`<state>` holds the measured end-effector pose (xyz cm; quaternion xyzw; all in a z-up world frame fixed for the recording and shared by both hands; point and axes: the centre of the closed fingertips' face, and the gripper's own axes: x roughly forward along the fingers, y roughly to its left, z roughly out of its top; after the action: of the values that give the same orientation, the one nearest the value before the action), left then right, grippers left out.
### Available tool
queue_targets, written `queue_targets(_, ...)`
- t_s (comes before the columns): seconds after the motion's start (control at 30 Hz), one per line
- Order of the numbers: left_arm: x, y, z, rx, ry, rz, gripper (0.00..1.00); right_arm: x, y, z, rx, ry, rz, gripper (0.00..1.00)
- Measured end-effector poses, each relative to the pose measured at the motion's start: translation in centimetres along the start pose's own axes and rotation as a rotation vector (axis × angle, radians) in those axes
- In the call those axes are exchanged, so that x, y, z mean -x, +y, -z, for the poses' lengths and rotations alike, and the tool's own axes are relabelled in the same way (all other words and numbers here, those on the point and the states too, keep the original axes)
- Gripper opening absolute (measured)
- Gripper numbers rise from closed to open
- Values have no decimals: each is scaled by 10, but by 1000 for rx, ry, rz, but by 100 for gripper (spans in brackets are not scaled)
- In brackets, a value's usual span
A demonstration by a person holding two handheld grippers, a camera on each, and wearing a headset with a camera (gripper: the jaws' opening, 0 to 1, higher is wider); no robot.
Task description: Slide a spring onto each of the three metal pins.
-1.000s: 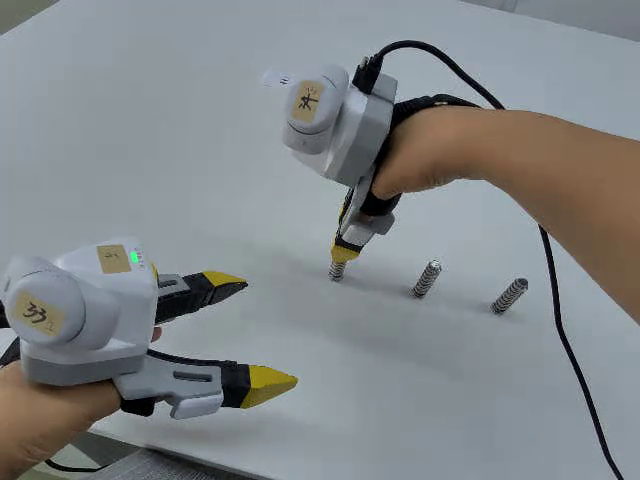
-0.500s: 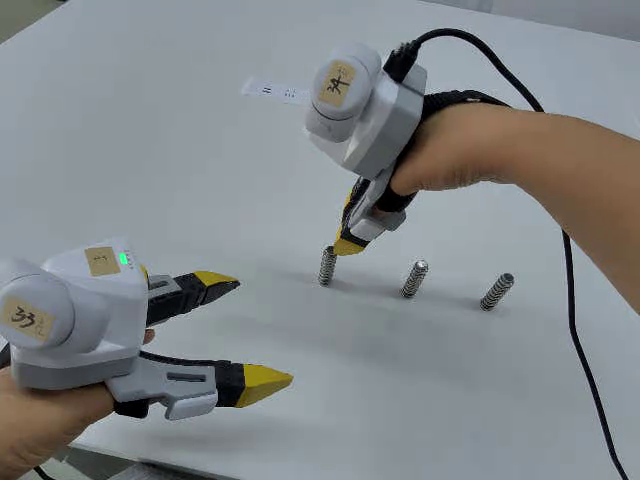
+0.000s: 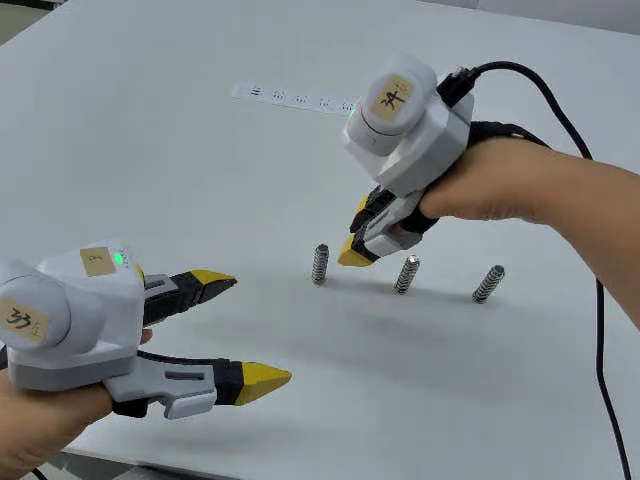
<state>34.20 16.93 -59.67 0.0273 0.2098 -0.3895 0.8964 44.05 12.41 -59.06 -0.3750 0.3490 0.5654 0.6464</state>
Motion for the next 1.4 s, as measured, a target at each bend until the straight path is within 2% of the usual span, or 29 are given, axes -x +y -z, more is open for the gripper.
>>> queue_targets(0.23, -2, -2, -3, -6, -1, 5, 73, 8, 12, 5, -53, -82, 14, 27)
queue_targets(0.43, -3, -5, -3, -4, -2, 9, 74, 13, 15, 6, -87, -154, 29, 29)
queue_targets(0.57, -3, -6, -3, 2, -6, 10, 74, 16, 24, 11, -91, -173, 40, 32)
queue_targets(0.7, -1, -6, -3, 8, -11, 6, 74, 23, 35, 16, -106, -219, 40, 33)
queue_targets(0.8, 0, -6, -3, 11, -10, 5, 74, 27, 40, 22, -101, -233, 47, 35)
queue_targets(1.1, -3, -8, -4, 10, -7, 9, 75, 39, 49, 40, -151, -282, 61, 37)
queue_targets(1.4, -4, -10, -4, 10, -2, 13, 75, 52, 46, 64, -217, -324, 98, 39)
